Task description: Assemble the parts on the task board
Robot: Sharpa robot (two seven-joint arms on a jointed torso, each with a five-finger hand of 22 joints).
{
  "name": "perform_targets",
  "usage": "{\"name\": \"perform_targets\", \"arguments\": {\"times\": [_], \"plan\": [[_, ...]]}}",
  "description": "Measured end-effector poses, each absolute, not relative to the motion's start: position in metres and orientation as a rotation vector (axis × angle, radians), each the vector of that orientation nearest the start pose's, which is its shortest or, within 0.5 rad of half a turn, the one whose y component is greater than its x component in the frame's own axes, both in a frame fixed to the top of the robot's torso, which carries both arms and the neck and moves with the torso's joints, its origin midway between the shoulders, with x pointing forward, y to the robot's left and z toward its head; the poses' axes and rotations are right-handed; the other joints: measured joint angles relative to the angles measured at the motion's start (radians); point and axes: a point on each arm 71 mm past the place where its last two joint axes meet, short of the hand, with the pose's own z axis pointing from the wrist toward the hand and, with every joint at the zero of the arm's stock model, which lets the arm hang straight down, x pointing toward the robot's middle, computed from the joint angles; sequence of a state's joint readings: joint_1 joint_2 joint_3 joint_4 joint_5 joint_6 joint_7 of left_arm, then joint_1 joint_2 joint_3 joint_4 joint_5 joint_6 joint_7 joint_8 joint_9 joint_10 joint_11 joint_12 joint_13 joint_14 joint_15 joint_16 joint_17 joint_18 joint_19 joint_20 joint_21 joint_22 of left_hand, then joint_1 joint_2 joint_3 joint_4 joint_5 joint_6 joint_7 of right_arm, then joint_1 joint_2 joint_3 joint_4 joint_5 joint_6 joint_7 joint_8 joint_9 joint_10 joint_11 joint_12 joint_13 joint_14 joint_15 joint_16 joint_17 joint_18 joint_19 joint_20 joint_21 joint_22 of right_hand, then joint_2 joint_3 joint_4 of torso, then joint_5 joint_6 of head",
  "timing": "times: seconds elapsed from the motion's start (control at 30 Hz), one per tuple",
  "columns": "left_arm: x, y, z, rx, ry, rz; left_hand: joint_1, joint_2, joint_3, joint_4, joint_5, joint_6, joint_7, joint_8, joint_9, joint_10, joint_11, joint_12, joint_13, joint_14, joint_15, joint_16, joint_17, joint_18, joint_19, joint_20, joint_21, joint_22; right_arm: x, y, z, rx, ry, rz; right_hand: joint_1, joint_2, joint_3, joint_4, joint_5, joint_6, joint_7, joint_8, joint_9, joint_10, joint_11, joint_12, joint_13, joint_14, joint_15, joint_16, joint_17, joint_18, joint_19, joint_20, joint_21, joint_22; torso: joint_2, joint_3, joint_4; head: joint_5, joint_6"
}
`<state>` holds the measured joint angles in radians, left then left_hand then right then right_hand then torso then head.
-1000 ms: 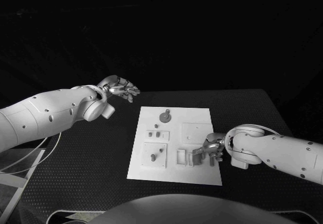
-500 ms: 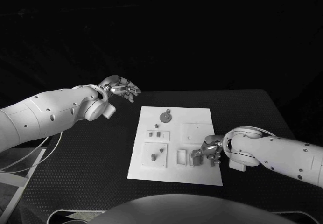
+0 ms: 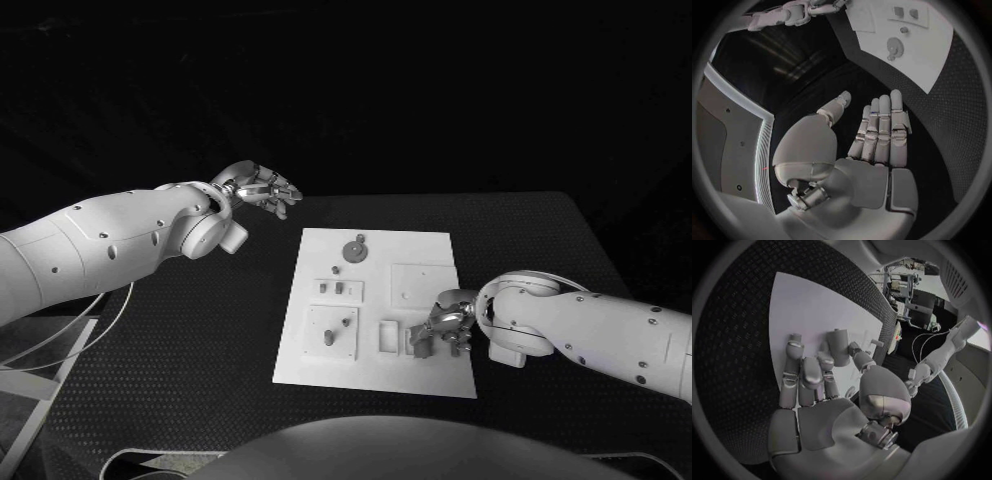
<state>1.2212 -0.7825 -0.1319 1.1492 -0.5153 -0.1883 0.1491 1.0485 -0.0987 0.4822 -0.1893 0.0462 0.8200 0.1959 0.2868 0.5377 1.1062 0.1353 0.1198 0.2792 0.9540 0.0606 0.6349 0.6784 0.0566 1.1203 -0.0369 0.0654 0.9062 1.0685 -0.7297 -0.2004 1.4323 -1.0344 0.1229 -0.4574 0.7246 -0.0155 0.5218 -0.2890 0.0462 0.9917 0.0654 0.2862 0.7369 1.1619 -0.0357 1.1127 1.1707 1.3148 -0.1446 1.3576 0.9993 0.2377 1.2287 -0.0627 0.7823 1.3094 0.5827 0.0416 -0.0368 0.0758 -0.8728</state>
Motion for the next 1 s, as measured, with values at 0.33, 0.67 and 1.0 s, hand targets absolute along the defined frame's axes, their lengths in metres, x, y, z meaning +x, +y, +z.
{"name": "perform_targets", "arguments": {"times": [0.33, 0.67, 1.0], "plan": [[0.535, 0.291, -0.229, -0.739, 1.762, -0.965, 0.0, 0.0, 0.0, 0.0, 0.0, 0.0, 0.0, 0.0, 0.0, 0.0, 0.0, 0.0, 0.0, 0.0, 0.0, 0.0, 0.0, 0.0, -0.002, 0.002, 0.0, 0.0, 0.414, -0.193, -0.342, 0.168, 2.597, 0.434, 0.033, 0.005, 0.0, -0.005, -0.005, 0.01, -0.004, -0.012, 0.001, 0.007, 0.0, 0.004, -0.005, 0.0, 0.001, 0.001, -0.006, -0.001, -0.004, 0.004, 0.004, 0.0, 0.0, -0.0004, 0.0002, 0.001, 0.0], [0.535, 0.291, -0.229, -0.739, 1.763, -0.965, 0.0, 0.0, -0.002, 0.002, 0.0, 0.0, 0.0, 0.0, 0.0, 0.0, 0.0, 0.0, 0.0, 0.0, 0.0, 0.0, 0.001, 0.001, -0.002, 0.002, 0.0, 0.0, 0.422, -0.189, -0.318, 0.216, 2.581, 0.488, 0.009, 0.028, -0.005, -0.001, -0.001, 0.016, -0.01, -0.008, 0.001, 0.011, -0.004, 0.004, -0.009, 0.0, 0.004, 0.001, -0.012, -0.001, -0.007, 0.007, 0.004, 0.0, 0.0, 0.0001, -0.0005, 0.002, 0.0], [0.536, 0.291, -0.229, -0.738, 1.764, -0.967, -0.004, 0.004, -0.002, 0.007, 0.0, 0.0, 0.0, 0.0, -0.001, 0.0, 0.0, 0.0, -0.001, 0.0, 0.0, 0.0, 0.002, 0.001, -0.002, 0.002, 0.0, -0.001, 0.426, -0.173, -0.307, 0.282, 2.588, 0.567, -0.006, 0.046, -0.016, 0.008, -0.001, 0.021, -0.015, -0.008, 0.001, 0.011, -0.004, 0.004, -0.014, 0.0, 0.004, 0.001, -0.018, -0.001, -0.007, 0.008, 0.004, 0.0, 0.001, 0.0007, -0.0005, 0.002, 0.0]]}}
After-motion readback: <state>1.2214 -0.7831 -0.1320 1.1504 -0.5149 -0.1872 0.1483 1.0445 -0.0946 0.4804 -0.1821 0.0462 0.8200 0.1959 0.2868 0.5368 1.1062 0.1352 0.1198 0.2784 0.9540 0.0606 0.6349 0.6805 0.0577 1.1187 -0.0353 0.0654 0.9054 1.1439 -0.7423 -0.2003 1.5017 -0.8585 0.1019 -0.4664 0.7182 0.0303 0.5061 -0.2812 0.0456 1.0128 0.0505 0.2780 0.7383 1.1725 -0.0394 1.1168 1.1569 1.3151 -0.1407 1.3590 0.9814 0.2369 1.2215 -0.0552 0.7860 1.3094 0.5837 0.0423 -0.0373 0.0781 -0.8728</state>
